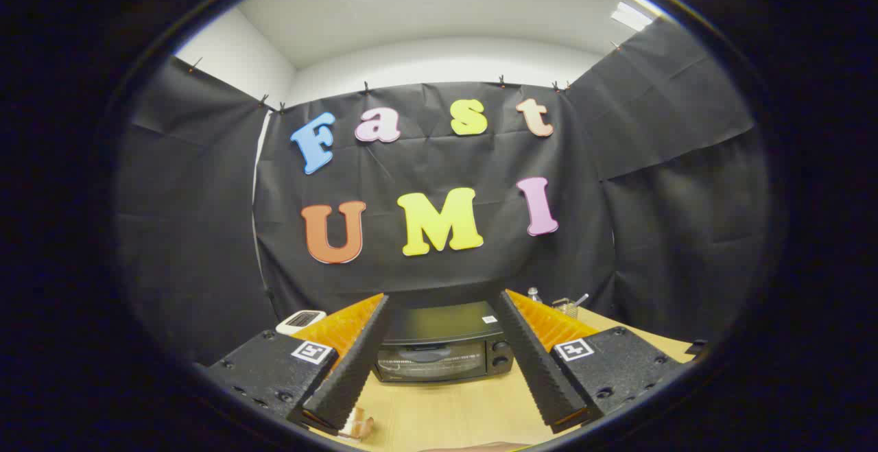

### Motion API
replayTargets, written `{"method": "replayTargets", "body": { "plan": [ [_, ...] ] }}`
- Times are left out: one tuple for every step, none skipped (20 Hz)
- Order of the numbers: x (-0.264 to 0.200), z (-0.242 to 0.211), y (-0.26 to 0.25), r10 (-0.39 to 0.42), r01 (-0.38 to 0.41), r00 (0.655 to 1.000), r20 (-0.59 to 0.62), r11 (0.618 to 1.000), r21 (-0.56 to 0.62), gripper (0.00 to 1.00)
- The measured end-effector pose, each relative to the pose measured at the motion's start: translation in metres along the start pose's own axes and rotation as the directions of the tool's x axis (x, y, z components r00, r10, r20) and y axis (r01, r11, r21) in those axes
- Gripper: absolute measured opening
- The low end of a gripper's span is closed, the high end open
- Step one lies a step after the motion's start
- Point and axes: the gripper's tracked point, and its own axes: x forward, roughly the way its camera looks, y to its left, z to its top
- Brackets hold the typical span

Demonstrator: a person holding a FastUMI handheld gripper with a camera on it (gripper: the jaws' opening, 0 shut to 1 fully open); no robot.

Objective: Open the toaster oven, put the food inside, and close the toaster oven door.

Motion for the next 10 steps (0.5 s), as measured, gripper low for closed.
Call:
{"method": "replayTargets", "body": {
  "plan": [
    [0.0,0.0,-0.002,-0.004,0.004,1.0,-0.001,1.0,-0.001,1.0],
    [0.001,0.0,-0.003,-0.003,0.003,1.0,-0.003,1.0,0.001,1.0],
    [0.001,-0.002,-0.004,-0.005,0.005,1.0,-0.007,1.0,0.002,1.0],
    [0.002,-0.003,-0.007,-0.012,0.012,1.0,-0.014,1.0,0.003,1.0],
    [0.003,-0.006,-0.01,-0.018,0.018,1.0,-0.025,1.0,0.004,1.0],
    [0.004,-0.007,-0.011,-0.019,0.019,0.999,-0.033,1.0,0.005,1.0],
    [0.004,-0.008,-0.011,-0.019,0.019,0.999,-0.038,1.0,0.004,1.0],
    [0.006,-0.008,-0.012,-0.023,0.023,0.999,-0.039,1.0,0.003,1.0],
    [0.009,-0.008,-0.014,-0.028,0.028,0.999,-0.038,1.0,0.003,1.0],
    [0.012,-0.008,-0.017,-0.037,0.037,0.999,-0.038,0.999,0.001,1.0]
  ]
}}
